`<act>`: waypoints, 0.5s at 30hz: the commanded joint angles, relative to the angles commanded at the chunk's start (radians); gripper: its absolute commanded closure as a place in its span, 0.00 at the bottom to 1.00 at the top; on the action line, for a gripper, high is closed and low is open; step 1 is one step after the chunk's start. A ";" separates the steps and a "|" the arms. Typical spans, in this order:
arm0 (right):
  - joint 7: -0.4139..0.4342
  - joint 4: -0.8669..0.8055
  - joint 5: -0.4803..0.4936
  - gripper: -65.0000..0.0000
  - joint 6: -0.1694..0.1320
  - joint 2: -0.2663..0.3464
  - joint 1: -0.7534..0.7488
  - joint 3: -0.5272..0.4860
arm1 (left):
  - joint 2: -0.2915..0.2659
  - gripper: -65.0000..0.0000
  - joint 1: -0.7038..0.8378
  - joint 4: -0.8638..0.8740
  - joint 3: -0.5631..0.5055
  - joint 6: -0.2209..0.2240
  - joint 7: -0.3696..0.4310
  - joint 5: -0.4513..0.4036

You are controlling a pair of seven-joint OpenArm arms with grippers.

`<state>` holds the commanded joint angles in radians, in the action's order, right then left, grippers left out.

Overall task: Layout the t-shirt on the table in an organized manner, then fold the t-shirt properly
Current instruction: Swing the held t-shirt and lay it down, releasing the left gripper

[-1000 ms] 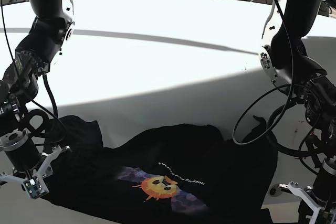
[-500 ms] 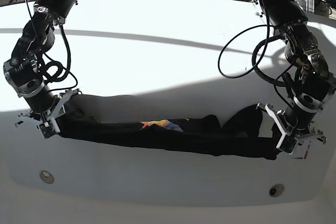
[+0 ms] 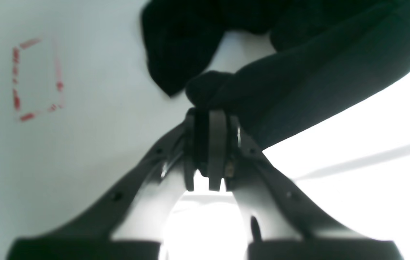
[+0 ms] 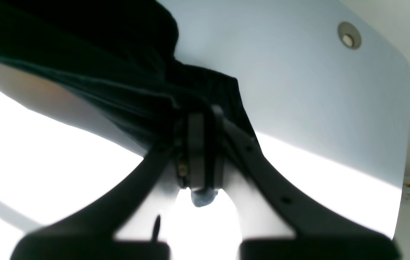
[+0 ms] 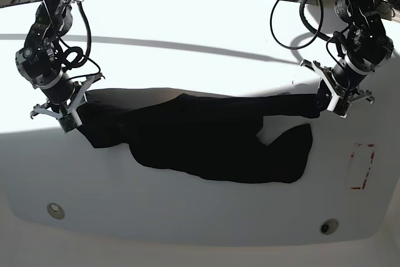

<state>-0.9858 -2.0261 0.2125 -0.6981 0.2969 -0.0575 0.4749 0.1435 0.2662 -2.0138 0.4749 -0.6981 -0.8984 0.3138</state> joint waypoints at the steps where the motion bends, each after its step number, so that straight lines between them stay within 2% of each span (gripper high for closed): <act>1: 0.000 0.000 0.000 1.00 0.000 0.000 -0.006 0.000 | 0.000 1.00 0.031 0.000 0.015 0.000 0.000 0.014; 9: 0.002 0.000 0.000 1.00 0.000 0.000 -0.057 0.000 | -0.002 1.00 0.244 0.002 0.049 0.000 0.002 0.144; 15: 0.002 0.000 0.000 1.00 0.000 0.000 -0.074 -0.002 | -0.005 1.00 0.327 0.003 0.046 0.000 0.002 0.164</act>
<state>-0.9843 -2.0261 0.2125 -0.6981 0.2969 -0.1312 0.4733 0.1389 0.5930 -2.0108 0.5209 -0.6981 -0.8968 0.4780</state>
